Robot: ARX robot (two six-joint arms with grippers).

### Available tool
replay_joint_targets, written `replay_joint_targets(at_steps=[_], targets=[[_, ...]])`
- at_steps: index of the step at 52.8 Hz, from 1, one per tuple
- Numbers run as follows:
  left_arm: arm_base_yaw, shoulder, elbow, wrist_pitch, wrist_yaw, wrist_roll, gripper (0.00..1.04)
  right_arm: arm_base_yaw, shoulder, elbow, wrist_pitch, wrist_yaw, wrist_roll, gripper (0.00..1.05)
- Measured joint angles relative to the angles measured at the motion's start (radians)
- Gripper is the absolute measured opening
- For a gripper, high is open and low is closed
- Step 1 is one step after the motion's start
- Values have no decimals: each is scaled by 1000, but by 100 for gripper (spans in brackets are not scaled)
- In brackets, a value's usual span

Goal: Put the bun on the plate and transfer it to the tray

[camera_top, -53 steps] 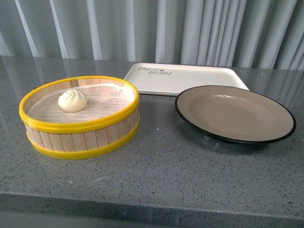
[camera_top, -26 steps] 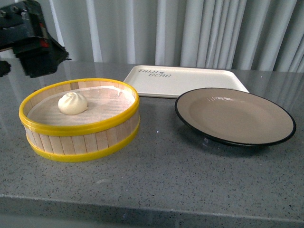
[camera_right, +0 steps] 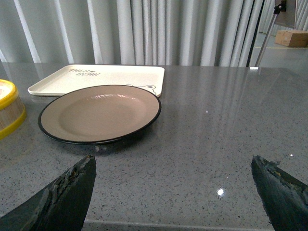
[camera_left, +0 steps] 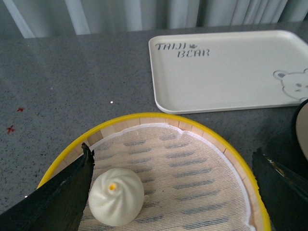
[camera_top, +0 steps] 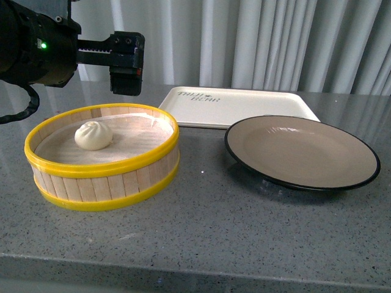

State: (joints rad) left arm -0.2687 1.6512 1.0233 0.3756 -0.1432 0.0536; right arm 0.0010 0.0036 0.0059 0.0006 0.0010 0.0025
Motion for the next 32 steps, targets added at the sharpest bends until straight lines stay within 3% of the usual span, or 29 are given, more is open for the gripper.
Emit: replay_joint_targets(at_steps=[20, 32], targets=[[24, 161, 153, -45, -132, 50, 98, 0, 0, 0, 0, 0, 0, 96], [33, 175, 190, -209, -103, 38, 98, 0, 0, 0, 0, 0, 0, 96]])
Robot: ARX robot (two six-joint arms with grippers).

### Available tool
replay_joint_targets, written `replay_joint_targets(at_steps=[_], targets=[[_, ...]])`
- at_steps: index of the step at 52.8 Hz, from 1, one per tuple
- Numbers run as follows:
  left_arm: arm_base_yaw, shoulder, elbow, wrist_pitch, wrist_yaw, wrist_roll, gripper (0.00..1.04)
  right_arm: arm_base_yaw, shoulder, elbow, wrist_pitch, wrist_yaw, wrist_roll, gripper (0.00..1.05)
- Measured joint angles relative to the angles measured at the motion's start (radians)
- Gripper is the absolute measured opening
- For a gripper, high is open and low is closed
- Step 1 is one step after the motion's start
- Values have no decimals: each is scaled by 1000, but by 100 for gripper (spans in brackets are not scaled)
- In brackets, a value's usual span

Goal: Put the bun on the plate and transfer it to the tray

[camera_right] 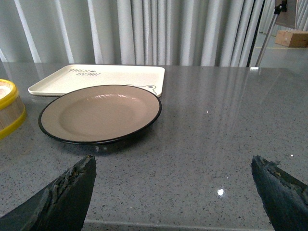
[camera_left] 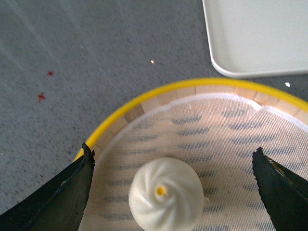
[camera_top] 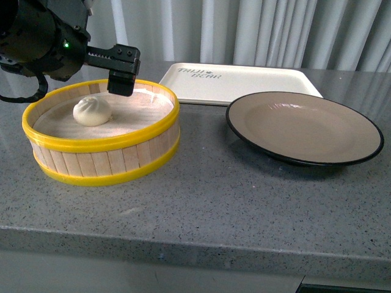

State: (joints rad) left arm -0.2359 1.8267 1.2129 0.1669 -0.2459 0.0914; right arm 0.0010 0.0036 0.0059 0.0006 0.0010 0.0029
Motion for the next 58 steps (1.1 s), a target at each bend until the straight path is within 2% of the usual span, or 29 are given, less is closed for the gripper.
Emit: replay_joint_targets(at_steps=[3, 7, 27, 58], targets=[[0, 0, 13, -72, 34, -20, 98, 0, 0, 0, 0, 0, 0, 96], [-8, -2, 11, -77, 50, -21, 98, 0, 0, 0, 0, 0, 0, 96], [19, 18, 43, -161, 48, -123, 98, 0, 0, 0, 0, 0, 0, 96], [27, 58, 72, -174, 32, -196, 98, 0, 0, 0, 0, 0, 0, 96]])
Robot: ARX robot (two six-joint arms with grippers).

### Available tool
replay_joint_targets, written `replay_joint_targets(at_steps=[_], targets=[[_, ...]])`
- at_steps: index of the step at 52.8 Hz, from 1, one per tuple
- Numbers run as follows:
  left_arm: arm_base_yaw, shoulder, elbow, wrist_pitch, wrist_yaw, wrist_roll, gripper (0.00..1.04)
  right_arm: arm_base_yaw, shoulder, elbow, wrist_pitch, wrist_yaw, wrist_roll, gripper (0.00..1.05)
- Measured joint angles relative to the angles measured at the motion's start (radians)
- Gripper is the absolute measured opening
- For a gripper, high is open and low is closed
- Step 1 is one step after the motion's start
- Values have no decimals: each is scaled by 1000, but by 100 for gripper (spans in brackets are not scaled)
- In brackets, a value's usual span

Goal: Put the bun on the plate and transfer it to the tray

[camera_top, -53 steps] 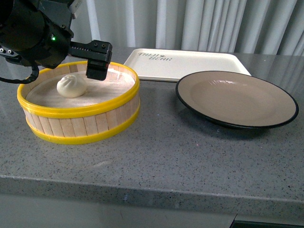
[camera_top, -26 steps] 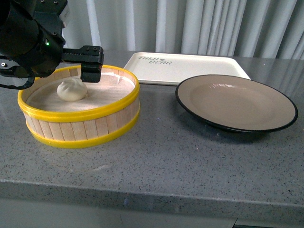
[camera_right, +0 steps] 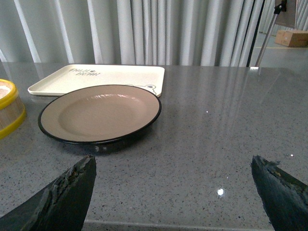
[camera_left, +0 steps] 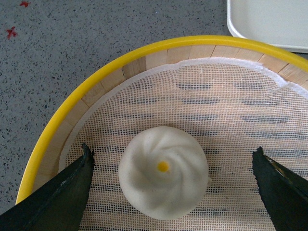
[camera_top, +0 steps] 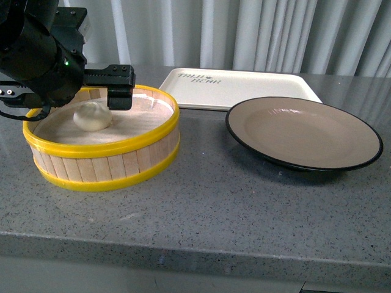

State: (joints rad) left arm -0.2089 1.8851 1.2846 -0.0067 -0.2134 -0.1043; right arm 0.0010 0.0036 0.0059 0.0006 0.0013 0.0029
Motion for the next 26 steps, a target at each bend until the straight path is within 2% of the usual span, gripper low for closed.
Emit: replay_joint_targets(at_steps=[15, 26], targets=[[-9, 17, 25, -8, -4, -2, 98, 0, 0, 0, 0, 0, 0, 96], [-9, 22, 26, -8, -5, 0, 58, 0, 0, 0, 0, 0, 0, 96]])
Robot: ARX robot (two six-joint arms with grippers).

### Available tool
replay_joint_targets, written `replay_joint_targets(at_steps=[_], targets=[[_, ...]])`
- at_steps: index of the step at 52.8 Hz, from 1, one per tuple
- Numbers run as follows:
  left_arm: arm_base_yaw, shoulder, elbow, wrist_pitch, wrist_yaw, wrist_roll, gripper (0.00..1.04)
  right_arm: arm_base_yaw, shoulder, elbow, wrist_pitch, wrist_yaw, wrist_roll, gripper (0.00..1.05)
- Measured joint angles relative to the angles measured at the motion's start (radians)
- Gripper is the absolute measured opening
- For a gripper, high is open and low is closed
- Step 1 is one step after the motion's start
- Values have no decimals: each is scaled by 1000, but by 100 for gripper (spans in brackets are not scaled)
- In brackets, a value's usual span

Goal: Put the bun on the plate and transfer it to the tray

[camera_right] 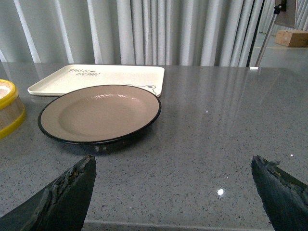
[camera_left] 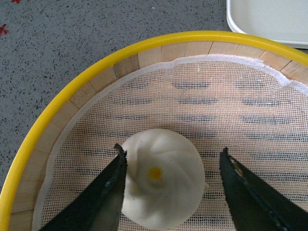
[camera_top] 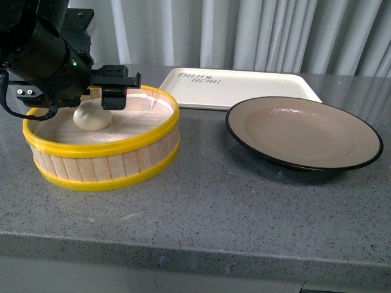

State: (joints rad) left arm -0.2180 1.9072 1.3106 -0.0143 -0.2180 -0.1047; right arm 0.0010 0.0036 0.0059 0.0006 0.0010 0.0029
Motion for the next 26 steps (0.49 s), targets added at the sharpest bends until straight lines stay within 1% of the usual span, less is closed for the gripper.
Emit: replay_joint_targets(at_steps=[1, 3, 4, 6, 7, 12, 17, 26], targets=[[0, 1, 0, 0, 0, 1, 53, 0, 0, 0, 0, 0, 0, 96], [0, 4, 0, 2, -1, 2, 46, 0, 0, 0, 0, 0, 0, 96], [0, 4, 0, 3, 0, 2, 44, 0, 0, 0, 0, 0, 0, 96], [0, 8, 0, 7, 3, 2, 37, 0, 0, 0, 0, 0, 0, 96], [1, 10, 0, 9, 3, 3, 32, 0, 0, 0, 0, 0, 0, 96], [0, 13, 0, 14, 2, 6, 20, 0, 0, 0, 0, 0, 0, 96], [-7, 15, 2, 15, 1, 7, 4, 0, 0, 0, 0, 0, 0, 96], [-25, 15, 10, 13, -11, 18, 4, 0, 0, 0, 0, 0, 0, 96]])
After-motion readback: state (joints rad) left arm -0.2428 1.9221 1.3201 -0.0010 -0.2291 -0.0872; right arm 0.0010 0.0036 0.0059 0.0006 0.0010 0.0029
